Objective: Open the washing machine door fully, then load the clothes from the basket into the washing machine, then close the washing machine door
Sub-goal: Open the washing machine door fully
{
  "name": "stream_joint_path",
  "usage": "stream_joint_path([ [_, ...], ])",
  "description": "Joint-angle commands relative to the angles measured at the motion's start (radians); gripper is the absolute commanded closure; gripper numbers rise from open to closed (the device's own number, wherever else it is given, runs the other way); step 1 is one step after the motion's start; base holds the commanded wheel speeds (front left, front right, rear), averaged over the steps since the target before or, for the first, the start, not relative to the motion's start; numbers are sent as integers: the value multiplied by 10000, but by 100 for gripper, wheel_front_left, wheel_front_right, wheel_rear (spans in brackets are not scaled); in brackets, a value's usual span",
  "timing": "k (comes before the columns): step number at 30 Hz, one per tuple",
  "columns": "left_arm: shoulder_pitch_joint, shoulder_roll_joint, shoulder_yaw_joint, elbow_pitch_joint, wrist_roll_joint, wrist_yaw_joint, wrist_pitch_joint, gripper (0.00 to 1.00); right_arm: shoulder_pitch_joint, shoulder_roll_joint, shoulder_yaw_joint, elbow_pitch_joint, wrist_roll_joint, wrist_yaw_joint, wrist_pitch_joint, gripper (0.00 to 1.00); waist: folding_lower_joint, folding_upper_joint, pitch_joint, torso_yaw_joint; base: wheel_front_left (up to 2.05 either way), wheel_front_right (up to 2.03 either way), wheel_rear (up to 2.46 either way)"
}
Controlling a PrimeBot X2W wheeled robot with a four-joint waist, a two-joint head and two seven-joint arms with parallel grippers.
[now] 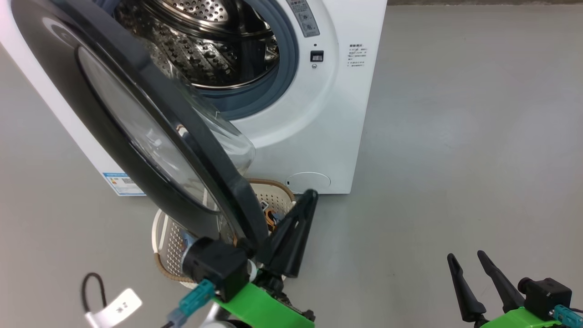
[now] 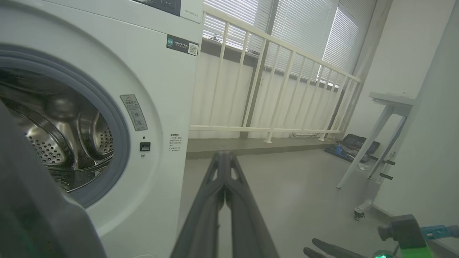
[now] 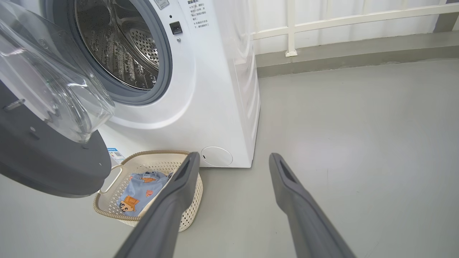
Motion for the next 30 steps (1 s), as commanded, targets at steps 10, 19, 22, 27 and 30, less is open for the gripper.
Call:
stream_joint_path([
  [10,-684,43,-237,2115,-771,93,-642,100,-230,-61,227,-280,-122,87,-132,0,0,0,156,-87,0,0,0],
  [19,-1137,43,-439,3936,-1523,-2,-1173,100,-328,-45,204,-310,-131,87,-132,0,0,0,290,-106,0,0,0],
  [22,-1248,43,-407,4299,-1720,5,-1264,100,-342,-44,206,-322,-134,87,-132,0,0,0,303,-114,0,0,0],
  [27,-1406,43,-330,4757,-1928,5,-1333,100,-344,-39,183,-359,-148,87,-132,0,0,0,331,-115,0,0,0],
  [30,-1476,43,-244,4924,-1973,0,-1346,100,-353,-30,154,-383,-158,87,-132,0,0,0,355,-103,0,0,0],
])
